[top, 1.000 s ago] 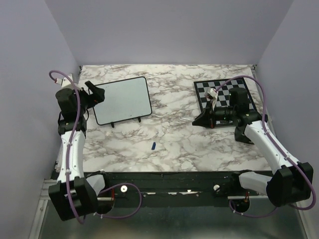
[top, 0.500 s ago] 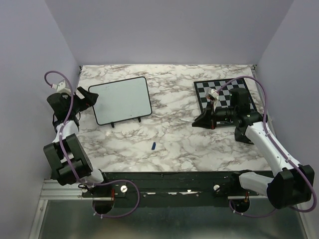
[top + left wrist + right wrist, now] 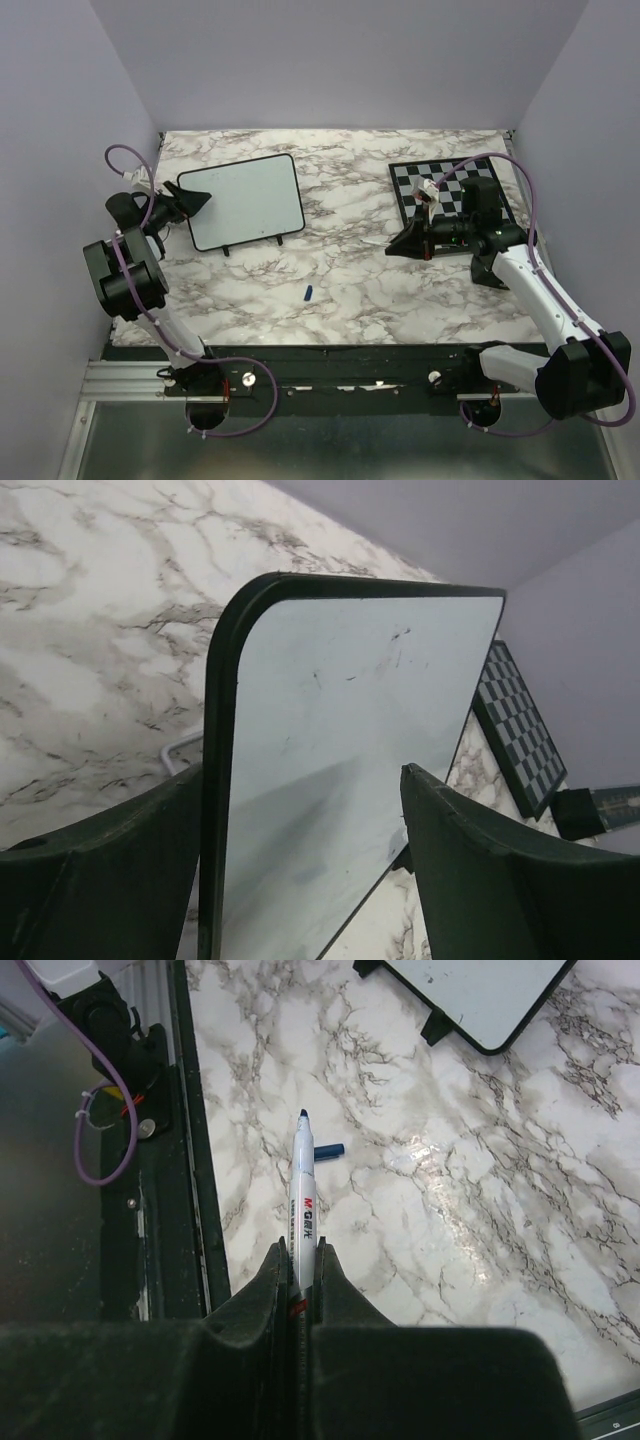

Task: Write a sentence on the whiteboard
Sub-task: Pick up the whiteboard from the whiteboard stand.

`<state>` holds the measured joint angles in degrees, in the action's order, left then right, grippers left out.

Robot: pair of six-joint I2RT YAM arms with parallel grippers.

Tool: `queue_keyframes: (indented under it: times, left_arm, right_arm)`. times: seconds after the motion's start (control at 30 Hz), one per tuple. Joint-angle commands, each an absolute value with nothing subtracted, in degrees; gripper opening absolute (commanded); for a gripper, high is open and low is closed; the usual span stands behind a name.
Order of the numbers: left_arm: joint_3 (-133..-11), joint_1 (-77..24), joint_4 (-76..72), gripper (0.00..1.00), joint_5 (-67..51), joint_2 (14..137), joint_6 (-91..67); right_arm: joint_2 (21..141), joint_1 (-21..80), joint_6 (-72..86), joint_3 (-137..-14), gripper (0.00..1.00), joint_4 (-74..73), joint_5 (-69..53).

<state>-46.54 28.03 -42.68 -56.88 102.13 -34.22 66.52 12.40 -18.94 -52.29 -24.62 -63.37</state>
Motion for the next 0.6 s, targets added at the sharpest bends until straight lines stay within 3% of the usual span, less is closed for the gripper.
queue_keyframes:
  times: [0.0, 0.13, 0.3, 0.43, 0.57]
  left_arm:
    - [-46.7, 28.9, -69.9, 0.78, -65.2, 106.3, -49.5]
    - [-47.7, 28.9, -80.0, 0.72, -66.6, 110.1, -58.1]
    - [-51.3, 29.0, -91.0, 0.56, -68.0, 114.5, -67.7]
    - [-51.2, 29.0, -91.8, 0.52, -67.9, 115.4, -68.6]
    - [-51.4, 28.9, -90.8, 0.38, -67.9, 115.2, -68.0]
  right_arm:
    - [66.9, 12.4, -19.8, -52.9, 0.01, -25.8, -64.9]
    - [67.1, 12.4, -19.9, -53.0, 0.01, -25.8, -64.9]
    - [67.2, 12.4, -19.9, -53.0, 0.01, -25.9, -64.9]
    - [67.2, 12.3, -20.0, -53.1, 0.01, -25.9, -64.8]
    - [67.1, 12.3, -20.0, -53.2, 0.00, -25.9, -64.9]
